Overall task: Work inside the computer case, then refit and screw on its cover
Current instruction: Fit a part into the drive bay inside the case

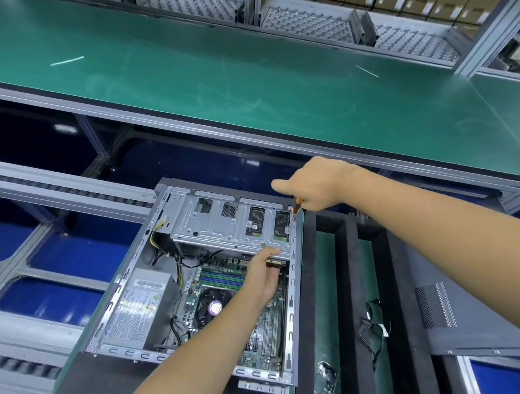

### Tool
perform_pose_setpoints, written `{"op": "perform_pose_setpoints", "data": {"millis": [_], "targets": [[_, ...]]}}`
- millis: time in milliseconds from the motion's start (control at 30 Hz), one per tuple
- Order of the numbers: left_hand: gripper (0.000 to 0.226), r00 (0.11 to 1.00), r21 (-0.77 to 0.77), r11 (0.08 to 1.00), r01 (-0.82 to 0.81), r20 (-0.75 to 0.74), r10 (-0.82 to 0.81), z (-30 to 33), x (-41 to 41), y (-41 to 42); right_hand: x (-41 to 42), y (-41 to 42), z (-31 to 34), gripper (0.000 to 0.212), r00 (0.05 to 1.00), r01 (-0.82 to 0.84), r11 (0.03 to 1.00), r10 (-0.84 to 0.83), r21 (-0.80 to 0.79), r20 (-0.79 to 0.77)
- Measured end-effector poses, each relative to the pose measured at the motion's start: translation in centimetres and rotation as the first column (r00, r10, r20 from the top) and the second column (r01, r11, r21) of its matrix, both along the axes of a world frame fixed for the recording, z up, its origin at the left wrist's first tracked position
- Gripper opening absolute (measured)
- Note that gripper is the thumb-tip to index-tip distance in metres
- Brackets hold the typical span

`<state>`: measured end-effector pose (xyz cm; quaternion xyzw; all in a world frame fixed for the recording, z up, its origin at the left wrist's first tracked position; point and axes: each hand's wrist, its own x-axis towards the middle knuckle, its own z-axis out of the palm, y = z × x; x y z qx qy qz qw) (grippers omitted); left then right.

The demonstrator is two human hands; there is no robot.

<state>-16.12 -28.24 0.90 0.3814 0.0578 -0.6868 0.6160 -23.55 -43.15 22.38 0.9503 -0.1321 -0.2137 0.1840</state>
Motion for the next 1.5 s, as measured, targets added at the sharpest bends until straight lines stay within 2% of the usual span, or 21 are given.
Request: {"op": "perform_pose_setpoints", "data": {"millis": [67,100,200,267,333,433,500,567,600,667,733,767,833,933,1033,1133,1200,1233,1300,1400,1500], "targets": [[0.015,1.000,-0.001,1.000,-0.001,0.001,0.001,-0.1,0.0,0.0,0.0,0.2,0.1,0.025,1.000,-0.020,1.000,0.020,0.013,-0.015],[0.015,1.000,-0.005,1.000,0.001,-0.001,-0.001,-0.2,0.0,-0.1,0.2,0.3,0.2,0.020,1.000,0.025,1.000,-0.025,0.017,-0.012],[0.017,1.000,-0.005,1.000,0.002,0.007,-0.002,-0.2,0.0,0.0,1.0,0.5,0.2,0.026,0.948,0.318,0.947,-0.317,0.051,-0.034],[0.018,1.000,0.004,1.000,-0.003,0.021,0.003,-0.3,0.0,-0.1,1.2,0.6,-0.1,0.035,0.902,0.430,0.902,-0.427,0.031,-0.061],[0.020,1.000,0.004,1.000,-0.005,0.030,0.005,-0.3,0.0,-0.1,0.9,0.6,-0.4,0.037,0.917,0.396,0.918,-0.395,0.008,-0.054],[0.016,0.999,-0.004,1.000,-0.012,0.030,0.012,-0.2,0.0,-0.1,-0.2,0.1,-0.1,0.040,0.979,0.205,0.979,-0.204,0.019,-0.019],[0.014,0.999,-0.006,1.000,-0.009,0.035,0.009,-0.1,0.0,-0.1,-0.5,-0.3,0.2,0.030,0.998,0.057,0.998,-0.056,0.029,-0.029],[0.012,0.999,-0.001,1.000,-0.009,0.039,0.009,-0.1,0.0,-0.1,-0.4,-0.1,0.2,0.020,0.999,0.023,0.998,-0.021,0.062,-0.031],[0.011,0.999,-0.002,1.000,-0.011,0.040,0.011,-0.1,-0.1,-0.1,-0.2,0.1,0.2,0.018,0.998,0.065,0.994,-0.064,0.085,-0.022],[0.011,0.999,-0.007,1.000,-0.011,0.048,0.012,0.0,-0.1,0.0,0.2,0.4,0.1,0.020,0.959,0.280,0.949,-0.283,0.142,-0.002],[0.011,0.999,-0.013,1.000,-0.008,0.049,0.009,0.1,-0.1,0.0,0.5,0.7,0.4,0.029,0.847,0.531,0.828,-0.527,0.181,-0.075],[0.011,0.999,-0.015,1.000,-0.009,0.048,0.010,0.1,-0.1,0.0,0.5,0.7,0.4,0.034,0.806,0.592,0.787,-0.583,0.177,-0.103],[0.011,0.999,-0.024,1.000,-0.013,0.048,0.015,0.1,-0.1,0.0,0.5,0.5,0.4,0.038,0.826,0.563,0.815,-0.557,0.134,-0.085],[0.011,0.998,-0.028,1.000,-0.004,0.059,0.005,0.0,0.0,0.0,0.0,0.3,0.4,0.053,0.915,0.404,0.910,-0.399,0.092,-0.065],[0.011,0.998,-0.022,1.000,-0.006,0.067,0.007,0.0,0.0,0.1,-0.2,-0.2,0.5,0.038,0.992,0.115,0.992,-0.111,0.056,-0.064],[0.012,0.997,-0.023,1.000,-0.012,0.073,0.013,-0.1,0.0,0.1,-0.1,-0.4,0.7,0.024,0.997,-0.055,0.996,0.059,0.076,-0.057],[0.012,0.997,-0.026,1.000,-0.008,0.070,0.010,-0.1,0.1,0.1,-0.1,-0.5,0.7,0.010,0.999,-0.049,0.993,0.051,0.111,-0.018],[0.012,0.998,-0.027,1.000,-0.008,0.066,0.010,-0.1,0.1,0.1,0.0,-0.4,0.7,0.011,1.000,0.005,0.991,-0.005,0.137,0.000],[0.013,0.998,-0.023,1.000,-0.015,0.058,0.016,-0.3,0.0,0.0,0.3,0.1,0.3,0.023,0.988,0.144,0.977,-0.150,0.155,0.028],[0.013,0.998,-0.007,1.000,-0.020,0.055,0.021,-0.5,-0.1,-0.1,1.4,1.0,-0.3,0.040,0.942,0.330,0.943,-0.332,0.042,0.044],[0.012,0.998,-0.002,1.000,-0.016,0.067,0.016,-0.5,0.0,-0.1,1.7,1.1,-0.3,0.042,0.950,0.311,0.950,-0.311,-0.006,0.021]]}}
